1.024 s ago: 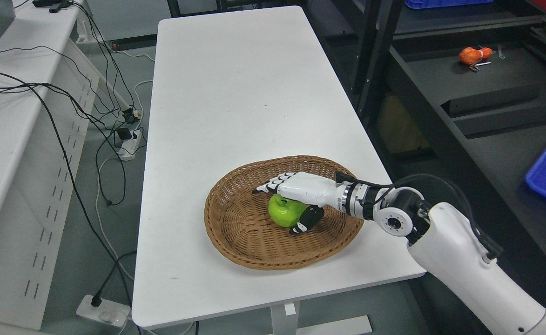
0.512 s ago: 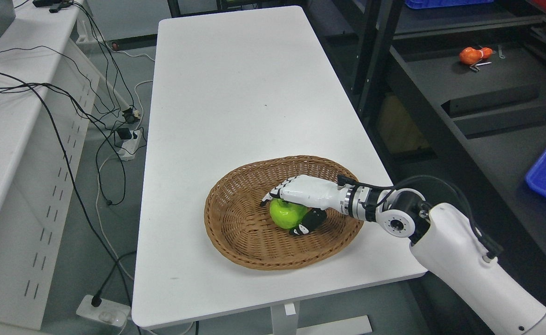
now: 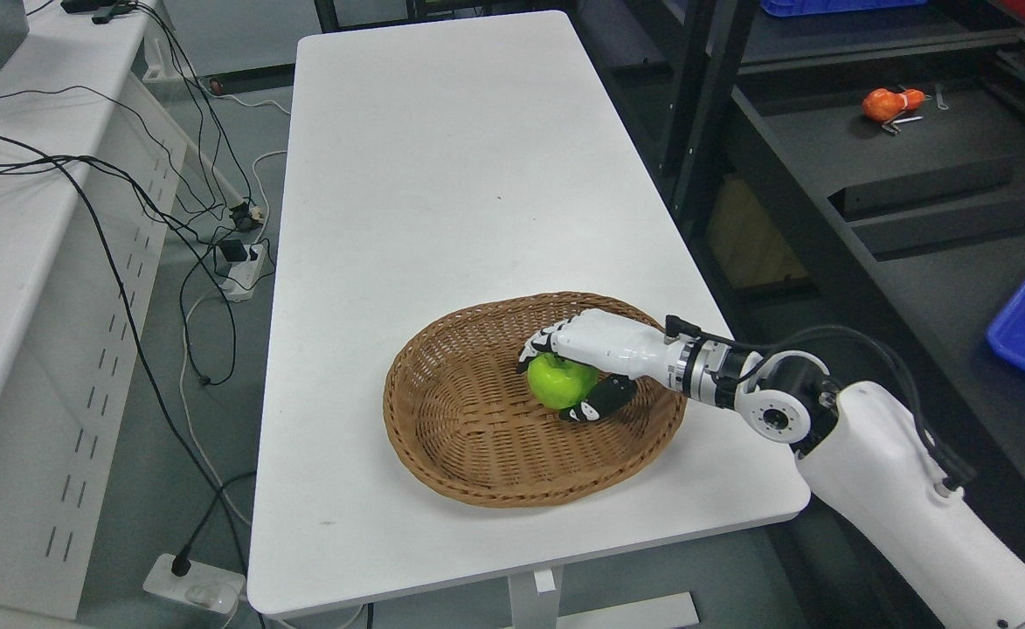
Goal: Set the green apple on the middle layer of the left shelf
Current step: 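Lift the green apple out of the basket with the right hand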
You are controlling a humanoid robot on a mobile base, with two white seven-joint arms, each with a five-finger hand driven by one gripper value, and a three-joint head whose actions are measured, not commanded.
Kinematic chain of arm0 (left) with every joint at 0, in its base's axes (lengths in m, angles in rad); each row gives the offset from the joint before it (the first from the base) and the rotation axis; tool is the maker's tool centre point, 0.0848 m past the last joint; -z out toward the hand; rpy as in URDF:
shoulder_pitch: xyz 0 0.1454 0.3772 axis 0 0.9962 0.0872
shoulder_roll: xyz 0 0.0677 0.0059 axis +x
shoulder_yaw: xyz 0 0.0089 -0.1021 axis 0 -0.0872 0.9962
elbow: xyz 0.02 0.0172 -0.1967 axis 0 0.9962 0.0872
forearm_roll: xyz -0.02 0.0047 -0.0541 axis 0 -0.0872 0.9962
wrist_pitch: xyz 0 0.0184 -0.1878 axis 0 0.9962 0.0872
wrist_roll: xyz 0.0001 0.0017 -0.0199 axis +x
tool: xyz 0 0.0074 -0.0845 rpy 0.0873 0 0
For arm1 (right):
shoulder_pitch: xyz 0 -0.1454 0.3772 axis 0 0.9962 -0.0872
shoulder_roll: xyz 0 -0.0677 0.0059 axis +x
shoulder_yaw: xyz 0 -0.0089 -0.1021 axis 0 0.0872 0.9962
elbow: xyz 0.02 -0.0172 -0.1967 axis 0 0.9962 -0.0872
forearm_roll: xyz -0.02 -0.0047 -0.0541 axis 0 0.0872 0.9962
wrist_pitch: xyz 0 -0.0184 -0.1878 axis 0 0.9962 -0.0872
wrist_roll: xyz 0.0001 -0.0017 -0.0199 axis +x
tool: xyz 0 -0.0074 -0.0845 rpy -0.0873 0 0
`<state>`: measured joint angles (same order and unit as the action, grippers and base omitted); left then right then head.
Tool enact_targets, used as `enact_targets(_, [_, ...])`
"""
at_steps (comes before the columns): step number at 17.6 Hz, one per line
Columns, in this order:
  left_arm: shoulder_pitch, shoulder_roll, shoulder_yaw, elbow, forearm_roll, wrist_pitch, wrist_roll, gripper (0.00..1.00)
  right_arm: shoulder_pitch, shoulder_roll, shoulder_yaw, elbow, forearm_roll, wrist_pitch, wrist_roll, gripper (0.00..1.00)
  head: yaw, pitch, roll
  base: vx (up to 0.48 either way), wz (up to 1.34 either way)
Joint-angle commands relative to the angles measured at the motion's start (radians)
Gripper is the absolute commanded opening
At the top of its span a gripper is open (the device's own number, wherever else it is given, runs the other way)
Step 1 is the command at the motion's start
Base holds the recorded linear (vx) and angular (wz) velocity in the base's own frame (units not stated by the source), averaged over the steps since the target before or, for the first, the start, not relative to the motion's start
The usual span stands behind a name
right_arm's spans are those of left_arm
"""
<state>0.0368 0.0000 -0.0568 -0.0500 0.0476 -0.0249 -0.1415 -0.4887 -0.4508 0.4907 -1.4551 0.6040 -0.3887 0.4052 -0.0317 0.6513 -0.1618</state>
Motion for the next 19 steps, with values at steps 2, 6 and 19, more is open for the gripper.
enact_targets(2, [0.0, 0.017, 0.0, 0.001, 0.0, 0.0, 0.0, 1.0, 0.192, 0.012, -0.358, -0.151, 0.0, 0.008, -0.32, 0.02, 0.0, 0.0, 0.0, 0.0, 0.0])
enact_targets(6, [0.0, 0.017, 0.0, -0.001, 0.0, 0.0, 0.0, 1.0, 0.292, 0.098, -0.578, -0.166, -0.001, 0.072, -0.47, 0.02, 0.0, 0.0, 0.0, -0.001, 0.01])
enact_targets(19, [0.0, 0.017, 0.0, 0.001, 0.0, 0.0, 0.0, 1.0, 0.378, 0.279, -0.635, -0.249, -0.004, 0.26, -0.477, 0.02, 0.0, 0.0, 0.0, 0.0, 0.0])
